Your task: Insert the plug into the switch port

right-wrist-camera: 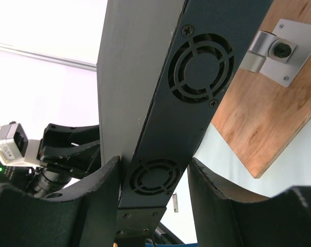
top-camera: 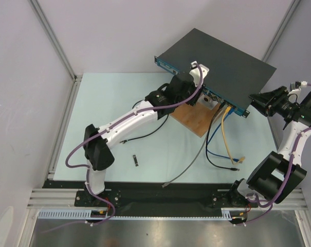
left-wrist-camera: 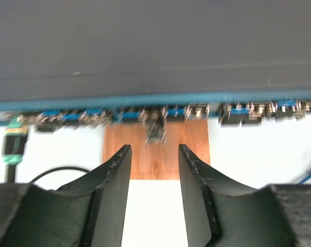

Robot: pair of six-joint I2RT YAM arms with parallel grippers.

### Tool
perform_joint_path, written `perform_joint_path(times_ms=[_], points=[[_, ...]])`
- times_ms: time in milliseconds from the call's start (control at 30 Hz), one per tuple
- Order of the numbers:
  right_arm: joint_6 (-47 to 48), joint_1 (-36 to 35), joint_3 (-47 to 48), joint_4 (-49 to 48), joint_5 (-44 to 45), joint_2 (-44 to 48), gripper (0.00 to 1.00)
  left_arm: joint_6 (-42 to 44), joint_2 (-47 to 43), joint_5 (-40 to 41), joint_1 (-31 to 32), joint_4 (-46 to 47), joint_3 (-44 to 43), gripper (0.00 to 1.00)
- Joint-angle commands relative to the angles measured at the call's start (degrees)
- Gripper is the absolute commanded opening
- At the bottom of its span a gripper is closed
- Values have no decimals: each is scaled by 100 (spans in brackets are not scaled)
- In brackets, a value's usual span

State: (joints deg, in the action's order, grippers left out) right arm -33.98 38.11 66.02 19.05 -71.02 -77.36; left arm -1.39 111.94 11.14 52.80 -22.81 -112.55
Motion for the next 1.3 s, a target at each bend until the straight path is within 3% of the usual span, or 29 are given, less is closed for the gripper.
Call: perform_joint_path(times_ms=[0, 167, 433, 567, 1267], points=[[541, -295, 95, 2, 89, -174, 0, 112, -770, -419, -103, 242, 189, 49], [638, -286, 157, 108, 80, -209, 0, 121, -902, -446, -120, 14, 392, 52], [699, -286, 174, 196, 62, -218, 0, 112, -709, -366, -129, 189, 375, 24], [699, -278, 192, 213, 71, -218, 0, 104, -516, -358, -129, 189, 216, 15], [743, -269, 183, 284, 133, -209, 0, 104, -32, -393, -129, 593, -232, 9]])
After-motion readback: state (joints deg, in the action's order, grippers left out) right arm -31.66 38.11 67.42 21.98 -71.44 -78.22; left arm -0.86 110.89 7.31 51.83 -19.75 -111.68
